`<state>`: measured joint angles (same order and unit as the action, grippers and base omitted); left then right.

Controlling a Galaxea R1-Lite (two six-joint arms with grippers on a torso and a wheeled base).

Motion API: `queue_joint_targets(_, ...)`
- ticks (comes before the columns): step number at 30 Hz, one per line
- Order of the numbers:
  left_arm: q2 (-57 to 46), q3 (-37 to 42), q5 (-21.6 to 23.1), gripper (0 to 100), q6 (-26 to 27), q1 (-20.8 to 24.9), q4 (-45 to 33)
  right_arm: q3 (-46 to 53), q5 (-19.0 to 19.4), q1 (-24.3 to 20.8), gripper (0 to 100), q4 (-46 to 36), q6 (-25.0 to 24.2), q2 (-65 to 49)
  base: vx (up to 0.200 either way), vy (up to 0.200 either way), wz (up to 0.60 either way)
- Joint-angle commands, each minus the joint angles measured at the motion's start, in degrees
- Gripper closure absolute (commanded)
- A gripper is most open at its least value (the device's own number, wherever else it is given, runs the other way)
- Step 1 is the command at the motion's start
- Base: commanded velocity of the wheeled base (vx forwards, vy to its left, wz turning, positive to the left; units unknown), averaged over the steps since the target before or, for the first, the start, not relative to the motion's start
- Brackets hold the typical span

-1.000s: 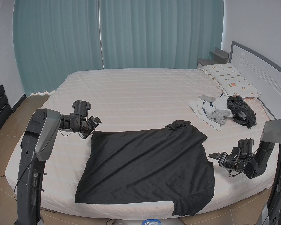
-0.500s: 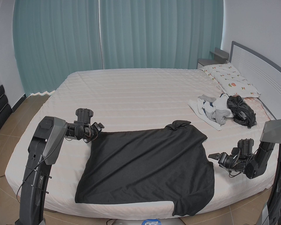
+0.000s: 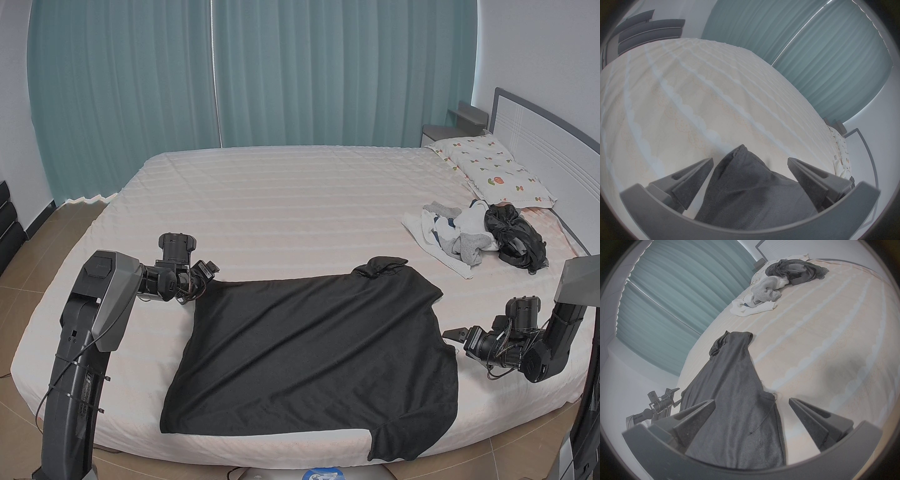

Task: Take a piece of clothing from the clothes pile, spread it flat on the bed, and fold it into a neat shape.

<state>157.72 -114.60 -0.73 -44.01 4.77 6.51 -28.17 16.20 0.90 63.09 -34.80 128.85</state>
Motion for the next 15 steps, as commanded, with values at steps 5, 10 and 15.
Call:
queue_joint_targets(5, 0.92, 0.01, 0.03, 0, 1.12, 0.33, 0.08, 0.05, -0.03, -0.81, 0, 0.02, -0.09, 0.17, 0.0, 0.0, 0.0)
queue_joint_targets(10, 1.71, 0.01, 0.47, 100, 1.21, 0.33, 0.08, 0.05, -0.03, -0.9, 0, 0.02, -0.09, 0.17, 0.0, 0.0, 0.0)
queue_joint_targets(15, 1.71, 0.01, 0.12, 100, 1.03, -0.02, 1.84, 0.4, -0.03, -0.9, 0, 0.02, 0.0, 0.26, 0.0, 0.0, 0.0)
